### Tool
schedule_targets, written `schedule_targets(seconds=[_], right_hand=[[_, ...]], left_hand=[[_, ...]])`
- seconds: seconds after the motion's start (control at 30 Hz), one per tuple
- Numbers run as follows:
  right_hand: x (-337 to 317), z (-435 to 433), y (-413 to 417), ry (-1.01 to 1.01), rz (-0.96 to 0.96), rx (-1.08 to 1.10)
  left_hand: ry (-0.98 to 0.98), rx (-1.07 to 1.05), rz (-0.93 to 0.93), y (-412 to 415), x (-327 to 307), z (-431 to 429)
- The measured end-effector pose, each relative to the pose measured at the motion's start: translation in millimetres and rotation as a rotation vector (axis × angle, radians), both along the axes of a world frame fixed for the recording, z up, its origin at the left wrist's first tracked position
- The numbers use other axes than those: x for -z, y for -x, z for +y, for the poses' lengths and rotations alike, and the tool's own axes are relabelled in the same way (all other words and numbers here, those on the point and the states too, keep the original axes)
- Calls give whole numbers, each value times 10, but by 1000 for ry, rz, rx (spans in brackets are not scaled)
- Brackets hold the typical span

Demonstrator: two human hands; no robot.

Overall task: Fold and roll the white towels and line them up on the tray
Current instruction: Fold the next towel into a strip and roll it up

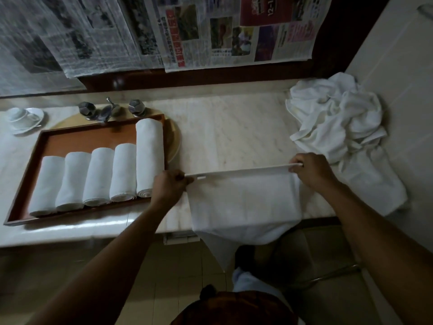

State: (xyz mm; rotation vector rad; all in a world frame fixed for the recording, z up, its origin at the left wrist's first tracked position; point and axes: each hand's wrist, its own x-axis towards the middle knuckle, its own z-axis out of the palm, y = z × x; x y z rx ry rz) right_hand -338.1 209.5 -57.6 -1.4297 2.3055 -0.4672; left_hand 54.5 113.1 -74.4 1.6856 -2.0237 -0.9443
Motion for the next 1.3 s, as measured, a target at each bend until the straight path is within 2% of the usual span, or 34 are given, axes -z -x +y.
schedule_targets(seconds=[0.1, 0.27, 0.4, 0.7, 0.93, 1.07, 1.2, 1.23, 1.3], right_hand=[[-61, -397, 166, 87, 38, 5], [-115, -1183, 487, 176, 46, -38], [-137, -1846, 679, 224, 25, -26], [190, -3131, 962, 354, 70, 24], [703, -3717, 1127, 308, 54, 68], [1015, -3850, 1138, 241, 134, 47], [1264, -3915, 1161, 298, -12, 248], [1278, -3891, 1125, 321, -2, 297], [1257, -3795, 930, 342, 64, 316]], left_hand=[[66, -29, 22, 191, -102, -465], [174, -6, -64, 530, -235, -1364], [181, -87, -86, 815, -261, -2073], [354, -140, -240, 1280, 7, -3249], [319, -201, -265, 1476, 521, -3717], [253, -244, -301, 1483, 867, -3836], [185, -508, -90, 1559, 947, -3793], [213, -520, -58, 1613, 933, -3726], [327, -410, -51, 1795, 910, -3525]])
